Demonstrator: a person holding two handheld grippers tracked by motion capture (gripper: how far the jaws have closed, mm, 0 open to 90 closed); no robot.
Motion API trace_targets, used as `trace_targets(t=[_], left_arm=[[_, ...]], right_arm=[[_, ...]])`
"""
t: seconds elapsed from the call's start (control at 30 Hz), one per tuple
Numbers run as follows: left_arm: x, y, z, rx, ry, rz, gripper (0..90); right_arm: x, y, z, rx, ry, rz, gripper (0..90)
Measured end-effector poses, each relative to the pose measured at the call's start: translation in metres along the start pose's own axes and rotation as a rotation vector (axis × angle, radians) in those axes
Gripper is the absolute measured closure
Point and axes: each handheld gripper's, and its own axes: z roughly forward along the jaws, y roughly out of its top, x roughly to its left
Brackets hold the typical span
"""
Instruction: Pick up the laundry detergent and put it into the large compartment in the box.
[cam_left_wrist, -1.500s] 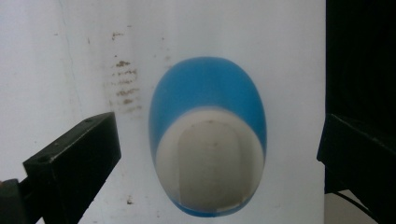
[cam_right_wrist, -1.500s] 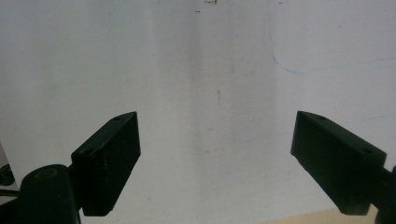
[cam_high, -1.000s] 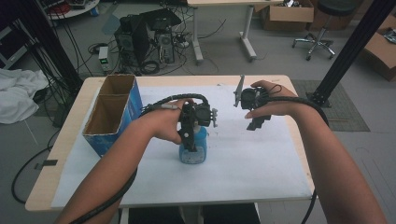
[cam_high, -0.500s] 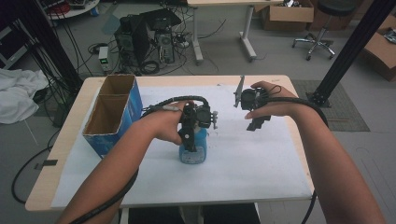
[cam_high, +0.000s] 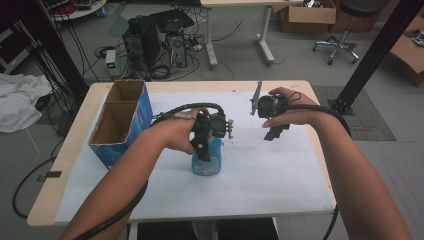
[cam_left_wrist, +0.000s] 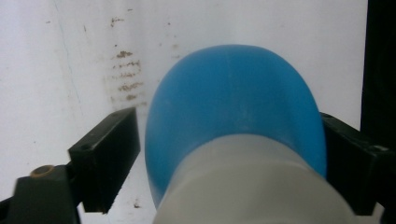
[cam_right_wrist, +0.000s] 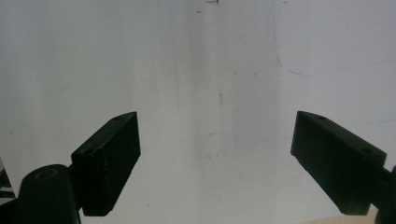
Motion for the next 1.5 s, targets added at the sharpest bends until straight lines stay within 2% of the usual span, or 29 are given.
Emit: trace_targets(t=[0.37,0.7,0.93,1.07,1.5], left_arm=[[-0.0010,0.0000,0.0019,0.023,0.015,0.000,16.9],[-0.0021,0.0002,0.0002,0.020,0.009,-0.001,24.8],[-0.0022,0.0002,-0.0003,0.023,0.013,0.006,26.9],[-0.0024,0.0006,0.0004,0.033,-0.004,0.007,31.4],[-0.0034,0.0017,-0.0001,0.040,0.011,0.011,35.5]], right_arm=[[-0.0002,-0.0010,0.0028,-0.004,0.005,0.004,15.9],[-0.0005,0.0006,0.0035,-0.006,0.006,0.003,15.9],[-0.0007,0.0006,0.0040,-0.005,0.006,0.004,15.9],[-0.0007,0.0009,0.0039,-0.005,0.005,0.004,15.9],[-0.0015,0.0018,0.0056,-0.004,0.005,0.007,15.9]])
